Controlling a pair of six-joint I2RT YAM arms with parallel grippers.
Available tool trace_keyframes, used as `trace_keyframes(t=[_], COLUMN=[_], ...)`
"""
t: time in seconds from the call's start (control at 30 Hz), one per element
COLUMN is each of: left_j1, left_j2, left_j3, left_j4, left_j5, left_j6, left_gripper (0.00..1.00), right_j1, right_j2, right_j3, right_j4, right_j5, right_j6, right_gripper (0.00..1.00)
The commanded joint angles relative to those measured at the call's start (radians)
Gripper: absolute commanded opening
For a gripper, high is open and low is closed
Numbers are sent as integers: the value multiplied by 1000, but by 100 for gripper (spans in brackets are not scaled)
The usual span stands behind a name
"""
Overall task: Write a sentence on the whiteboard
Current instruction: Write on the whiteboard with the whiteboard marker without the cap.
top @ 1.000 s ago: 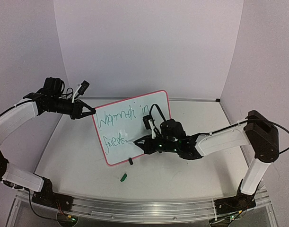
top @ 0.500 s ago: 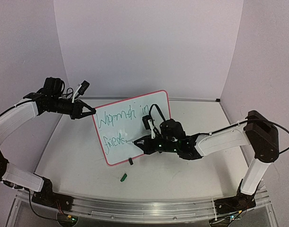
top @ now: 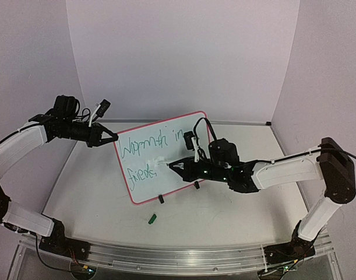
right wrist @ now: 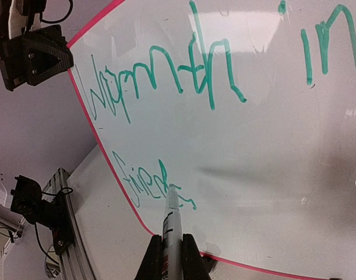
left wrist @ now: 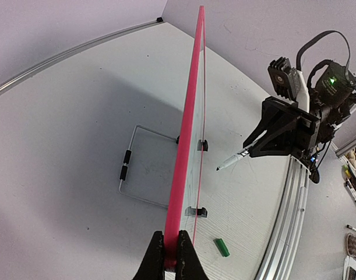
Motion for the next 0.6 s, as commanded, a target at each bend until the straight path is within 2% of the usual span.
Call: trace_keyframes(t=[0.0,0.17,0.57], left_j1=[-42,-42,-45], left_j2=[34,37,38], left_j3=[-23,-23,-23], left_j4=[-97,-96,-97], left_j5=[-52,-51,-49], left_j6=[30,30,30], left_gripper=[0,0,0], right_j1=[-24,-36,-42], right_j2=[-13,11,81], right_j3=[8,35,124], right_j4=[33,32,-1], right_j5=[-80,-106,-55], right_j6=[-15,-24,-35], right_gripper=[0,0,0])
